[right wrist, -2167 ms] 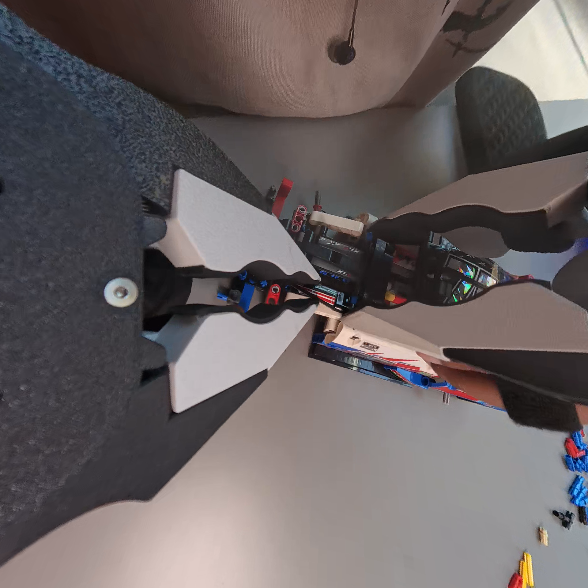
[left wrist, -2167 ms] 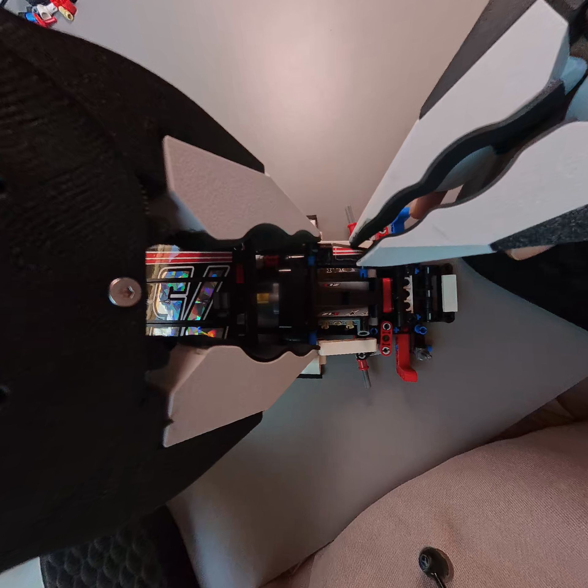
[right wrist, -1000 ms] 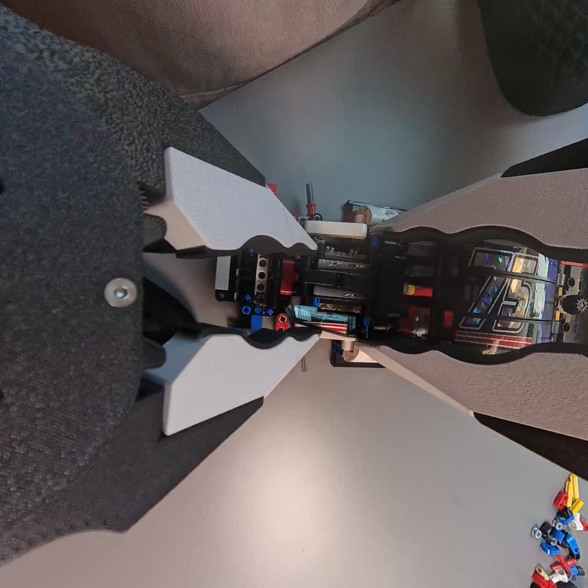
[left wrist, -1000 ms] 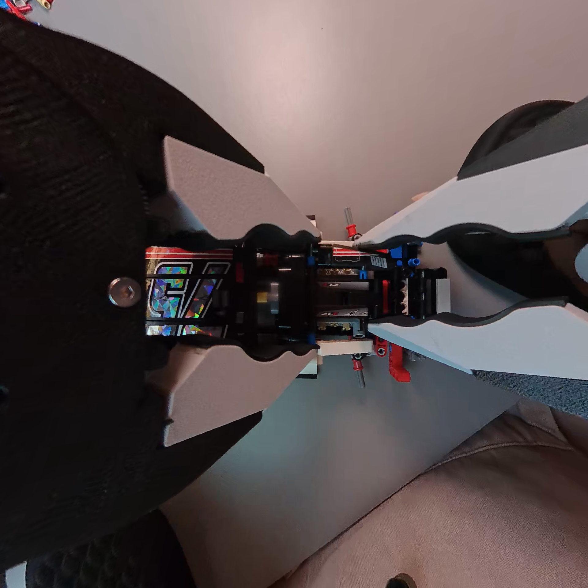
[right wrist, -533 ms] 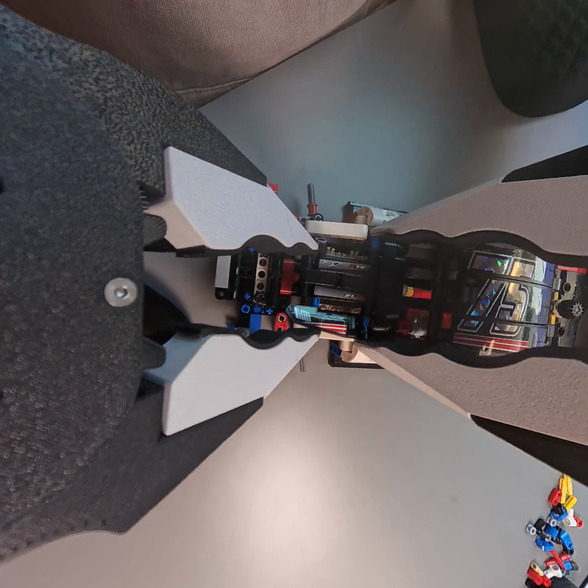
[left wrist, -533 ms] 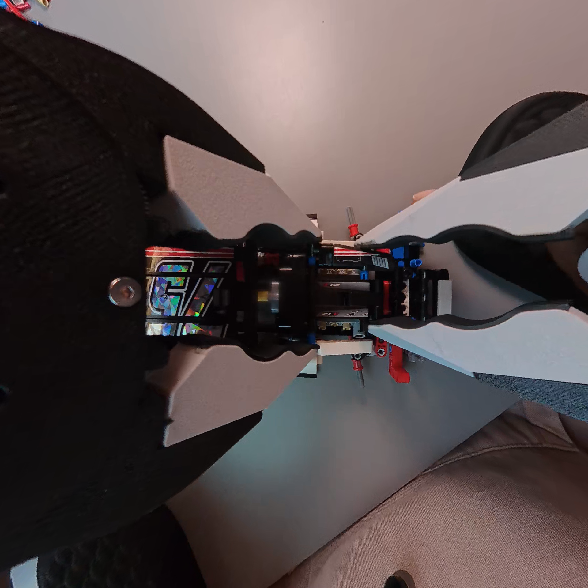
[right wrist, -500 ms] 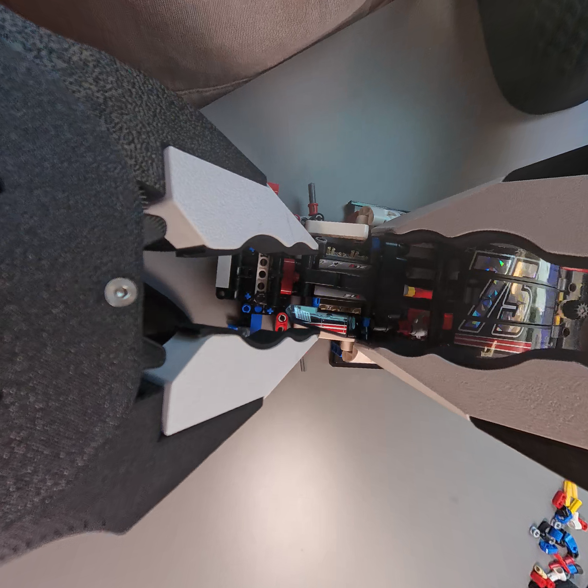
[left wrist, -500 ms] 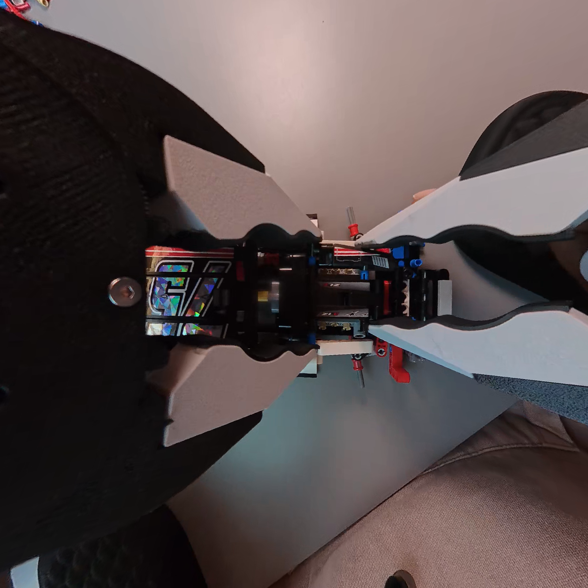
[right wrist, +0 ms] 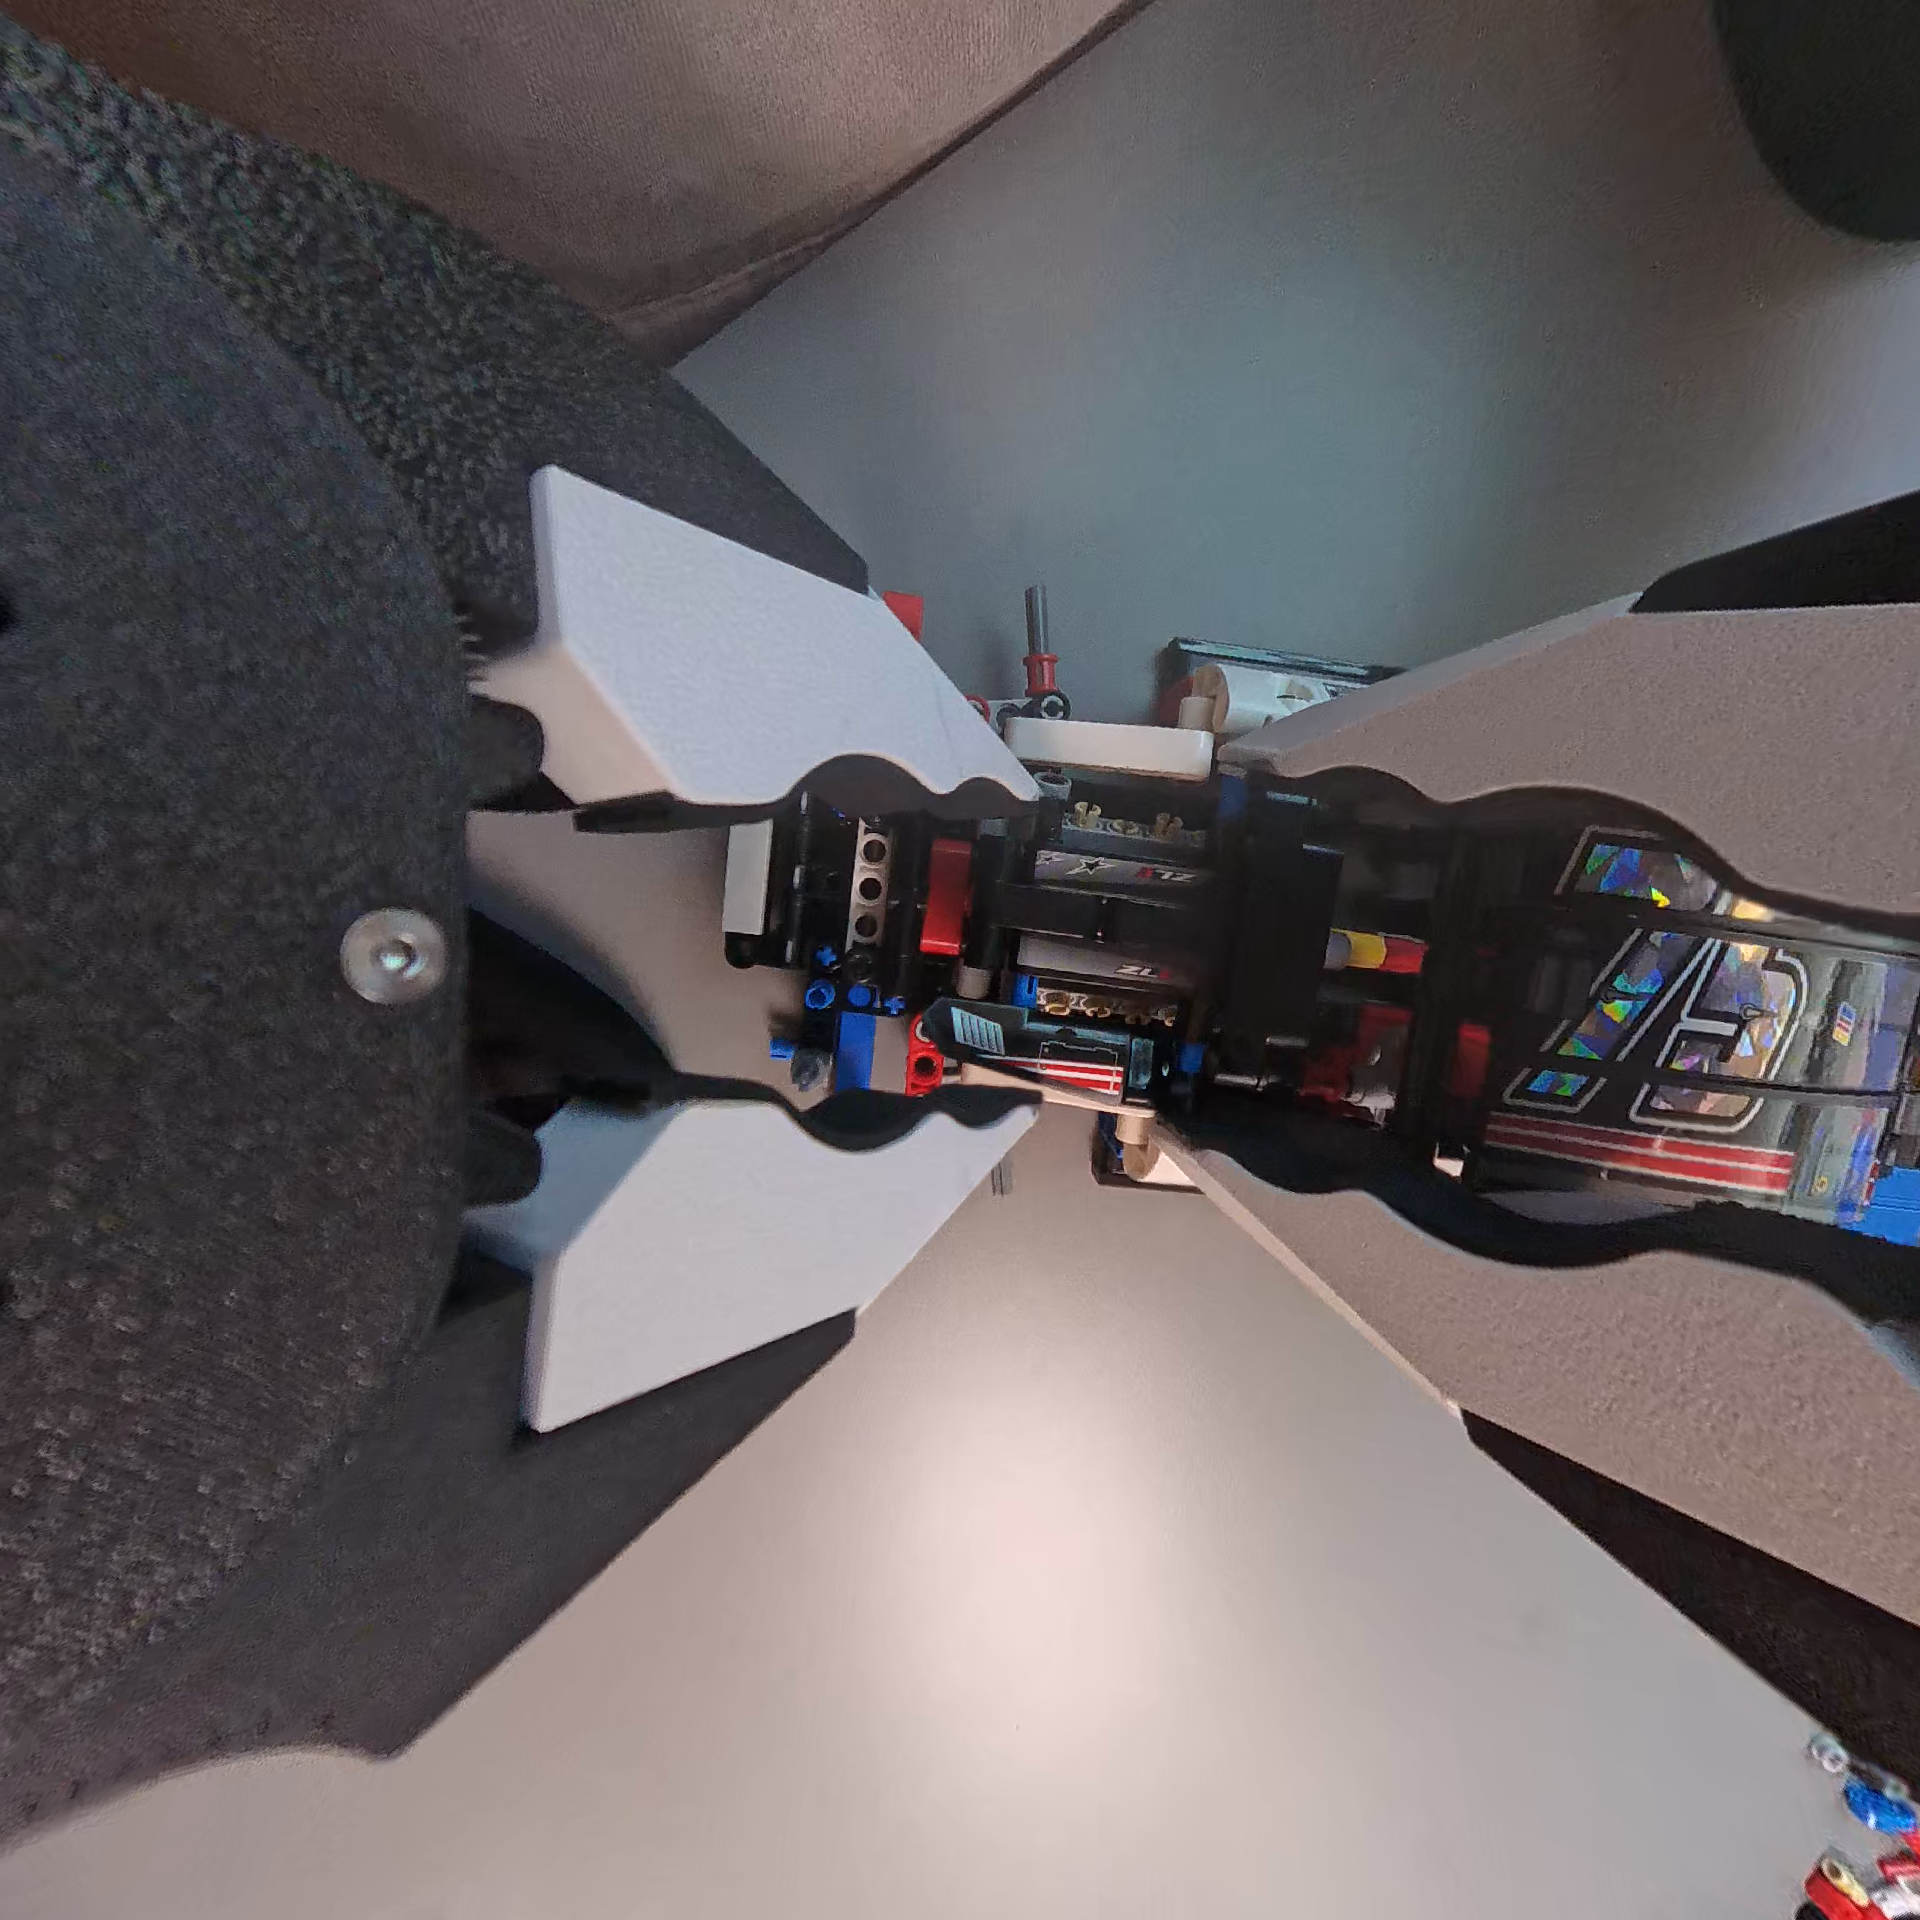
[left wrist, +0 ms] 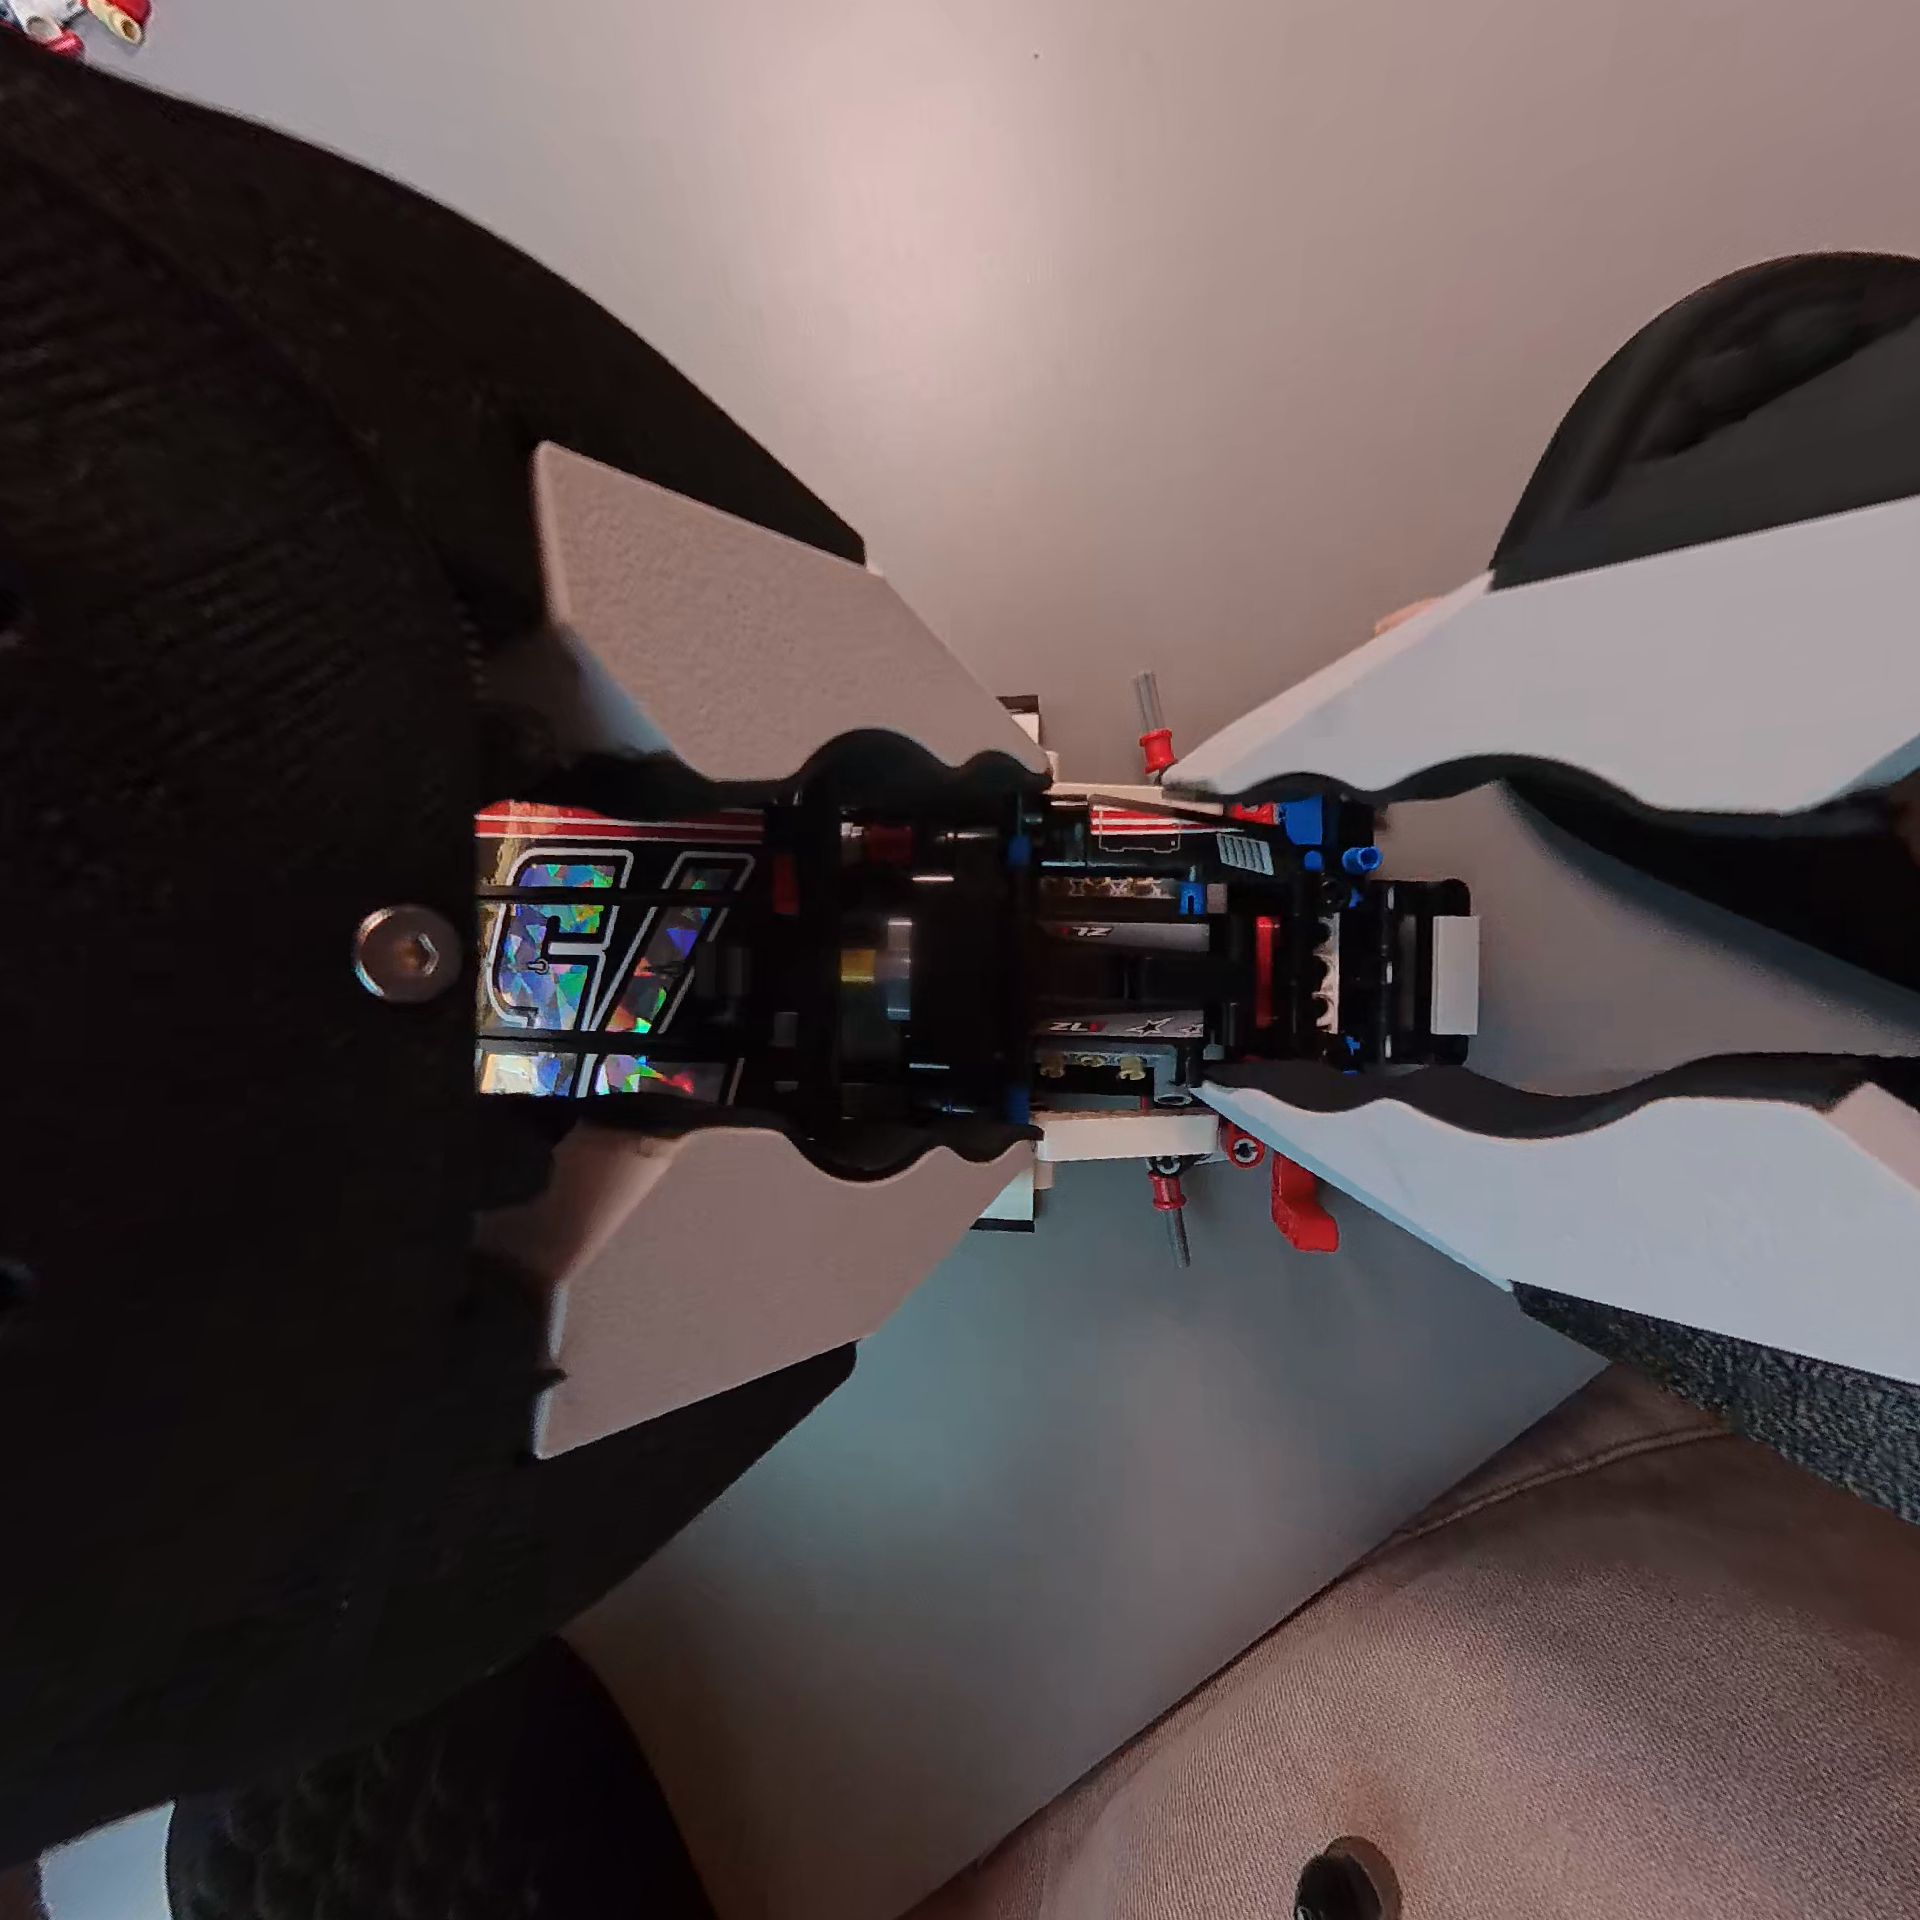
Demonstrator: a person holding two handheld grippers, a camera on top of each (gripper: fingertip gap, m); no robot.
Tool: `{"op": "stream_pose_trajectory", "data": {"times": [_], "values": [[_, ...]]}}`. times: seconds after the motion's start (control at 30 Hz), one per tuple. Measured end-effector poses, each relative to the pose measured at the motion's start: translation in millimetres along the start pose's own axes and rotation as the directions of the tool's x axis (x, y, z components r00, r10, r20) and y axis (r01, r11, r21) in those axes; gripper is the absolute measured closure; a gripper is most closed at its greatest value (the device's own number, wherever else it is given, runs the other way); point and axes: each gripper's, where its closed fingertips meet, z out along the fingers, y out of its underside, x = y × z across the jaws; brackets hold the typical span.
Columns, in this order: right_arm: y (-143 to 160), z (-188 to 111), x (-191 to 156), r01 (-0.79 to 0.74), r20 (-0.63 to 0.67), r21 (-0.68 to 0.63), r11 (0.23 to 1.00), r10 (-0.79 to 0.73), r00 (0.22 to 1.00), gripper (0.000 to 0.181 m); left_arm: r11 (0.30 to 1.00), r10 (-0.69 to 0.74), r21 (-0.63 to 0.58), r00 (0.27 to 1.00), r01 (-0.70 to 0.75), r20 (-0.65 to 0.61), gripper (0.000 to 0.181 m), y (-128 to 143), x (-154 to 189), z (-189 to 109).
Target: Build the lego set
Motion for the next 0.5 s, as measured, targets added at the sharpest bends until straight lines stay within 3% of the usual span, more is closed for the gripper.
{"op": "stream_pose_trajectory", "data": {"times": [0.5], "values": [[-1.1, 2.9, 0.6, -0.059, 0.038, 0.03, 0.998, 0.058, 0.998, 0.127, 0.999, -0.029, 0.014, 0.999, 0.029, 0.025, 0.12, -2.2, -3.3, 0.6]]}}
